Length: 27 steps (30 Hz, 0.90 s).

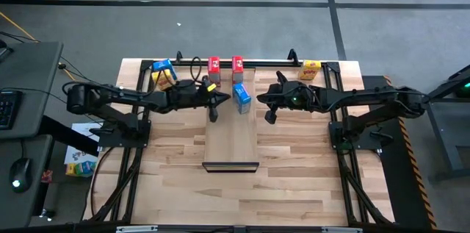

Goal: Stack cereal on shelf
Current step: Put the right blue cereal box on the shelf

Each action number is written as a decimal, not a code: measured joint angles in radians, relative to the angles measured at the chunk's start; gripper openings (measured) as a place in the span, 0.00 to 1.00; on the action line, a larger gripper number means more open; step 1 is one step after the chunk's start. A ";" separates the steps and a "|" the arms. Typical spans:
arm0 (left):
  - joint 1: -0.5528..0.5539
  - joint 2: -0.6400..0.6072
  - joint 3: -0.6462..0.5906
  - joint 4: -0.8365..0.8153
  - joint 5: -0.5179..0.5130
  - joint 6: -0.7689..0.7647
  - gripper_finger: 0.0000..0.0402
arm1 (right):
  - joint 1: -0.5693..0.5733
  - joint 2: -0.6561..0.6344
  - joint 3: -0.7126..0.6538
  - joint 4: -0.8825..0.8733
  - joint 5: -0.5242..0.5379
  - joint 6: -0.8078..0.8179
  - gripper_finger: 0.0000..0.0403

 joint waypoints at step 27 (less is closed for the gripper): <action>0.000 0.103 0.029 0.093 0.015 0.008 0.00 | 0.011 0.027 -0.002 0.011 -0.163 0.051 0.00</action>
